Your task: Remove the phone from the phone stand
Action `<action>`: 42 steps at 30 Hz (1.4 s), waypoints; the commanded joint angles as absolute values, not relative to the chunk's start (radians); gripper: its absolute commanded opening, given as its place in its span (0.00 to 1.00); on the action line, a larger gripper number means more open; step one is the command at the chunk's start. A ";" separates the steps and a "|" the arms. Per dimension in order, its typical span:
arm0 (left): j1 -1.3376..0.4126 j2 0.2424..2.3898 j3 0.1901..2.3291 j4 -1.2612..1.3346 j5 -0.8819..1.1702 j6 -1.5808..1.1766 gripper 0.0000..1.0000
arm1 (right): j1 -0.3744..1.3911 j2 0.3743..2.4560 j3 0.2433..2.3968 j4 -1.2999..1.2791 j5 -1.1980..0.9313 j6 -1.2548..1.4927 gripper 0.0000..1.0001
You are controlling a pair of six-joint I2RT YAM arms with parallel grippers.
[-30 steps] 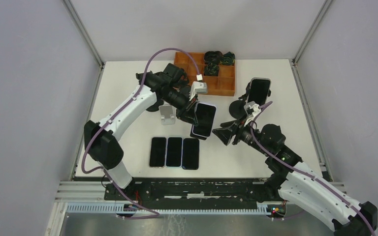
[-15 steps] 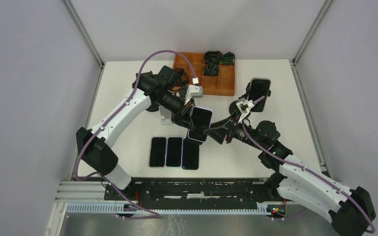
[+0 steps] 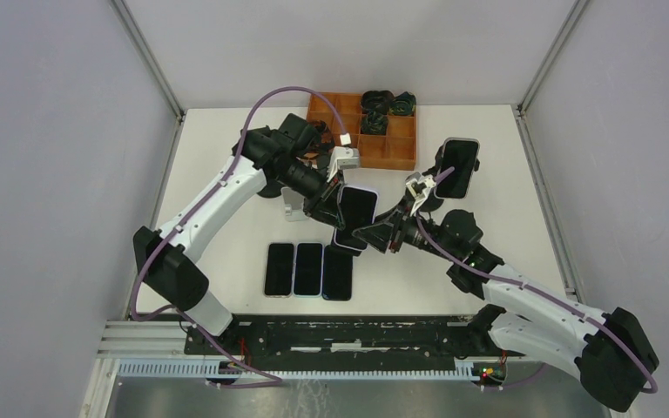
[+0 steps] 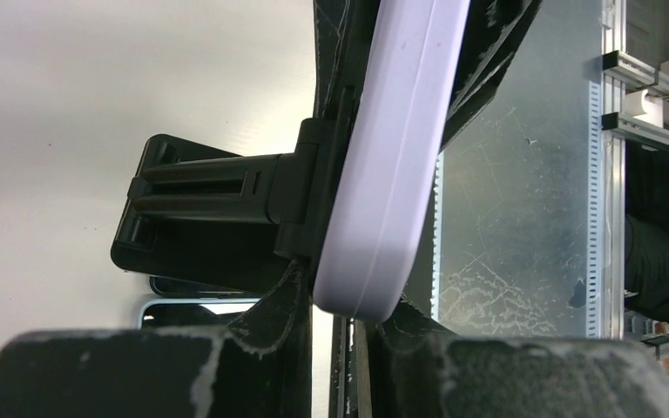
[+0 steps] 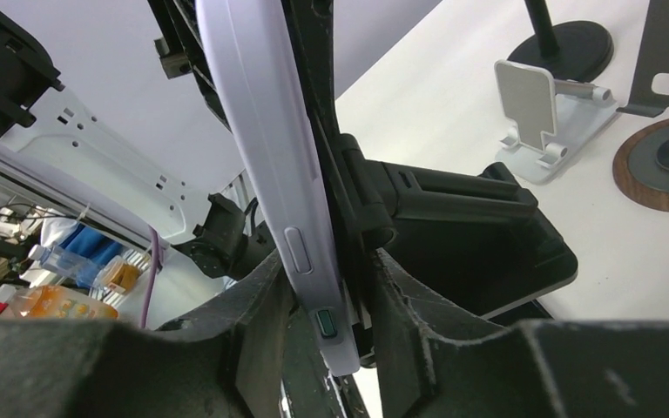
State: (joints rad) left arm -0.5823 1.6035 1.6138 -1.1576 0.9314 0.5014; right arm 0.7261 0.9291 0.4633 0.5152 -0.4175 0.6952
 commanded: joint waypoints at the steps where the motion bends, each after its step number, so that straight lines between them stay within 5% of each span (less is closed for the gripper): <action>1: -0.583 1.551 1.683 -1.060 1.024 0.439 0.02 | 0.748 0.947 0.514 0.604 -0.494 0.713 0.40; 4: -0.583 1.551 1.691 -1.060 1.034 0.437 0.03 | 0.748 0.944 0.516 0.618 -0.495 0.714 0.16; 6: -0.583 1.551 1.695 -1.062 1.027 0.437 0.33 | 0.748 0.927 0.516 0.626 -0.487 0.714 0.01; 9: -0.581 1.535 1.697 -1.125 1.052 0.543 0.97 | 0.746 0.888 0.514 0.632 -0.497 0.703 0.00; 10: -0.579 1.523 1.694 -1.151 1.072 0.588 0.99 | 0.747 0.873 0.508 0.648 -0.520 0.699 0.00; 28: -0.556 1.402 1.594 -1.261 1.034 0.954 1.00 | 0.747 0.876 0.448 1.053 -0.775 0.904 0.00; 42: -0.557 1.417 1.517 -1.161 1.092 0.901 0.80 | 0.793 1.038 0.531 1.236 -0.717 0.970 0.00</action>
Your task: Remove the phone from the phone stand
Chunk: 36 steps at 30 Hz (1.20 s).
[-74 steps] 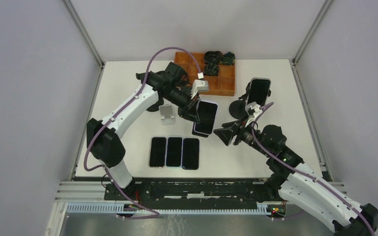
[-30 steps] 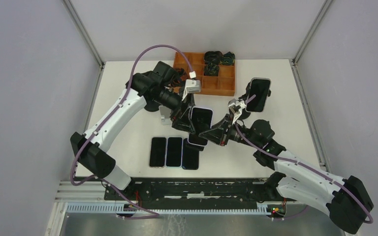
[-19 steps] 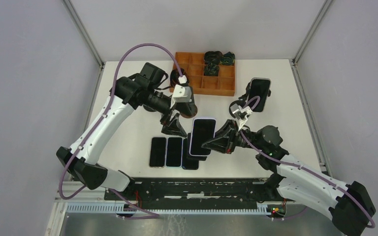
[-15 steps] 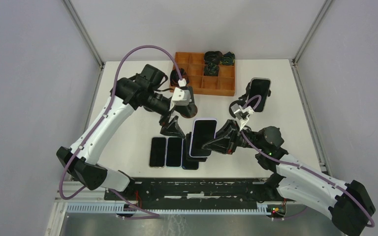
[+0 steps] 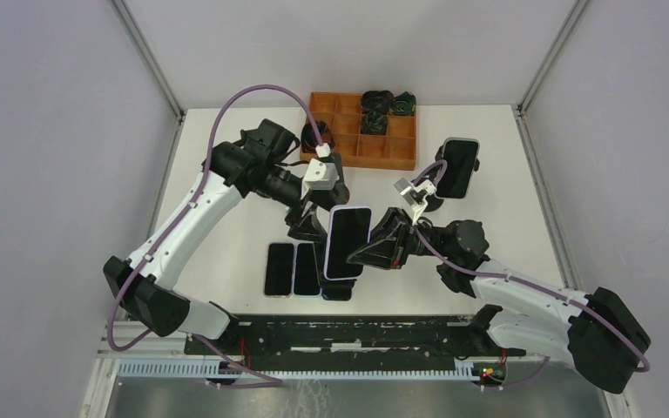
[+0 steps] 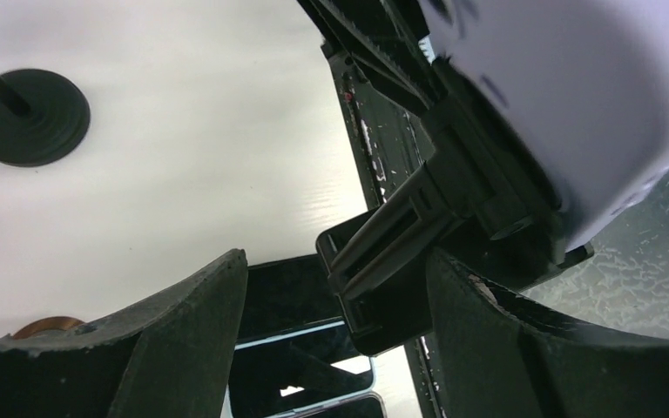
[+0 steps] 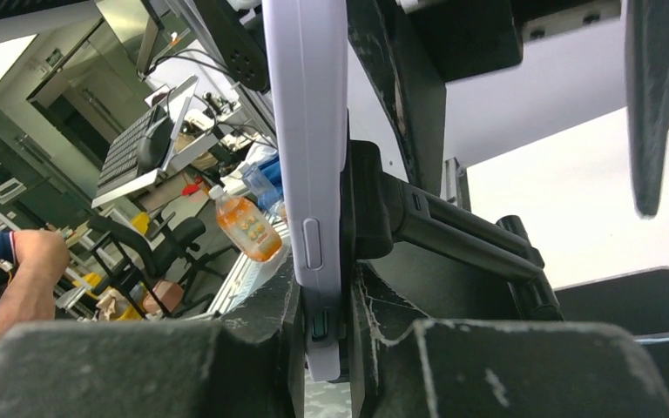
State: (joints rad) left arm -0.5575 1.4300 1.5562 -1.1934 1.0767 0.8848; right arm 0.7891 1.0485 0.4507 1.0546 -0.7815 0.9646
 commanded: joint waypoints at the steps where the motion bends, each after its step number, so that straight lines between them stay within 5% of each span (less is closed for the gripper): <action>1: -0.557 1.414 1.509 -1.161 1.087 0.903 0.79 | 0.793 1.041 0.531 1.238 -0.711 0.969 0.00; 9: -0.557 1.402 1.496 -1.142 1.062 0.913 0.78 | 0.801 1.072 0.528 1.298 -0.671 0.997 0.00; 19: -0.557 1.400 1.440 -1.026 1.039 0.835 0.39 | 0.825 1.084 0.534 1.250 -0.608 0.974 0.00; 27: -0.557 1.399 1.522 -1.190 1.029 1.052 0.03 | 0.822 1.025 0.528 1.068 -0.502 0.903 0.11; 36: -0.557 1.392 1.531 -1.255 0.982 1.182 0.02 | 0.811 0.987 0.518 1.038 -0.494 0.907 0.22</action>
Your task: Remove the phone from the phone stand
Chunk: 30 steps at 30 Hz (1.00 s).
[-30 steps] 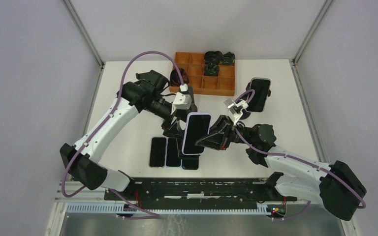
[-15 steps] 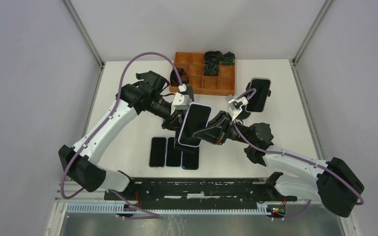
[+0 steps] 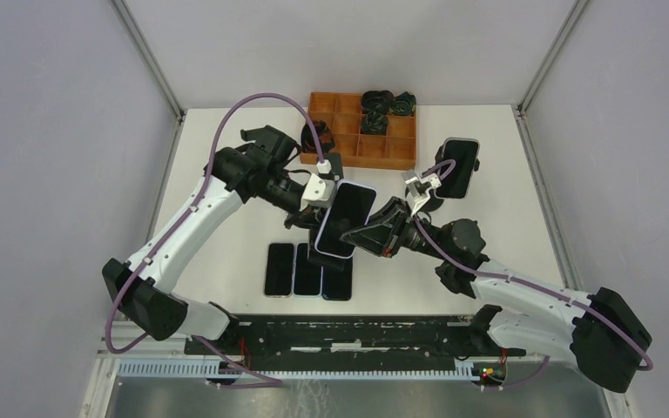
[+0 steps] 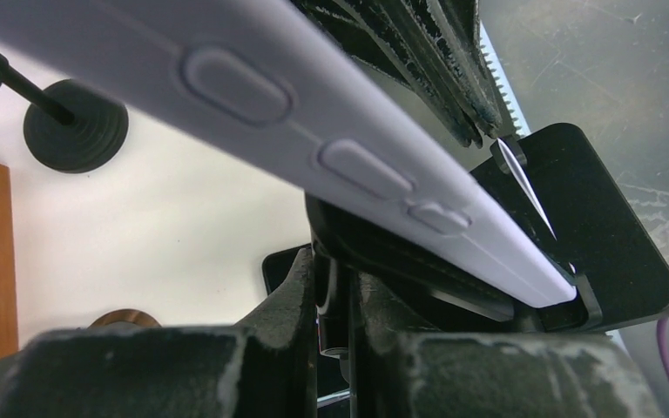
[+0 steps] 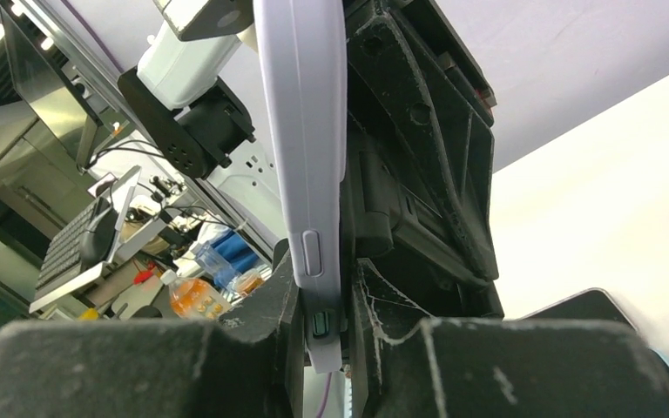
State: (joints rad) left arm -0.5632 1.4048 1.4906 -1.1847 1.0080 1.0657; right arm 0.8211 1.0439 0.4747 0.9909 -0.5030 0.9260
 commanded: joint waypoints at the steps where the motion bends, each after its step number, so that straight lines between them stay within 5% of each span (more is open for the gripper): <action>1: -0.557 1.392 1.530 -1.260 0.974 1.194 0.02 | 0.804 0.978 0.514 1.033 -0.494 0.907 0.22; 15: -0.557 1.380 1.525 -1.265 0.923 1.244 0.02 | 0.792 1.033 0.515 1.104 -0.513 1.010 0.39; 22: -0.557 1.369 1.498 -1.256 0.857 1.270 0.02 | 0.786 0.996 0.528 1.053 -0.527 1.000 0.26; 30: -0.557 1.351 1.449 -1.201 0.721 1.279 0.02 | 0.729 0.773 0.557 0.522 -0.542 0.787 0.19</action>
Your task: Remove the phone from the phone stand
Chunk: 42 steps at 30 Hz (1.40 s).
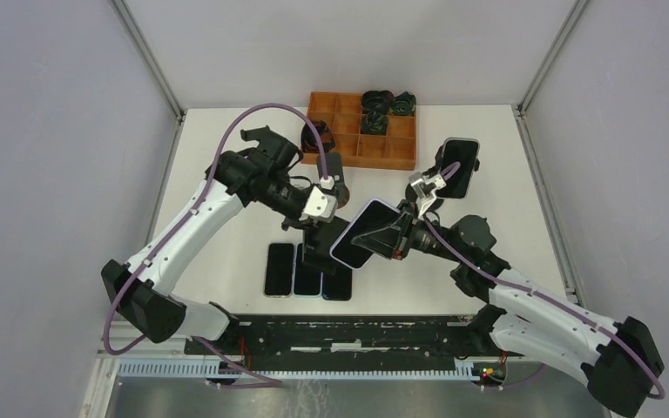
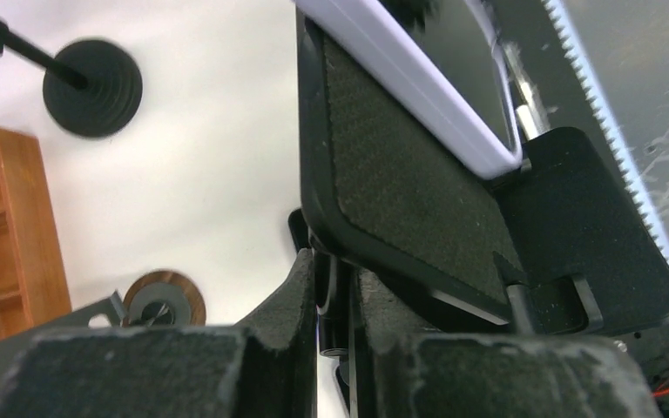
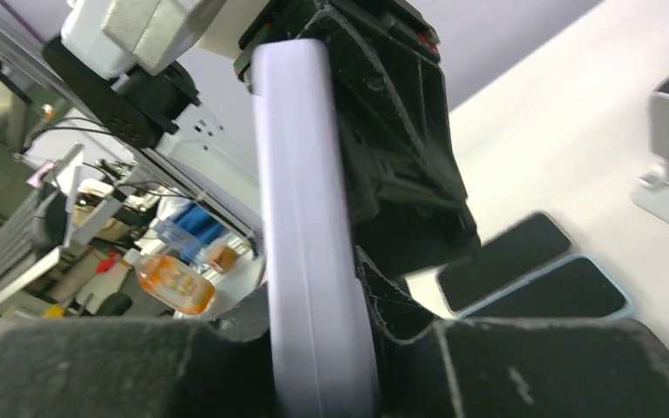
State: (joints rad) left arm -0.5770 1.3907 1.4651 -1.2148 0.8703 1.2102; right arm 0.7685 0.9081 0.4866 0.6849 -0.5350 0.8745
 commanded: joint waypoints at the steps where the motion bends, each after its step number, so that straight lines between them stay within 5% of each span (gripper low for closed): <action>1: -0.557 1.351 1.451 -1.194 0.712 1.274 0.02 | 0.726 0.753 0.559 0.466 -0.544 0.768 0.16; 11: -0.557 1.353 1.493 -1.159 0.706 1.189 0.02 | 0.715 0.899 0.502 0.146 -0.613 0.682 0.00; 24: -0.558 1.309 1.508 -1.184 0.714 1.152 0.02 | 0.712 1.269 0.553 0.112 -0.523 0.588 0.01; 38: -0.557 1.308 1.520 -1.182 0.755 1.102 0.02 | 0.709 1.387 0.592 0.043 -0.165 0.537 0.71; 42: -0.557 1.310 1.515 -1.182 0.758 1.100 0.02 | 0.709 1.336 0.549 0.019 -0.087 0.531 0.82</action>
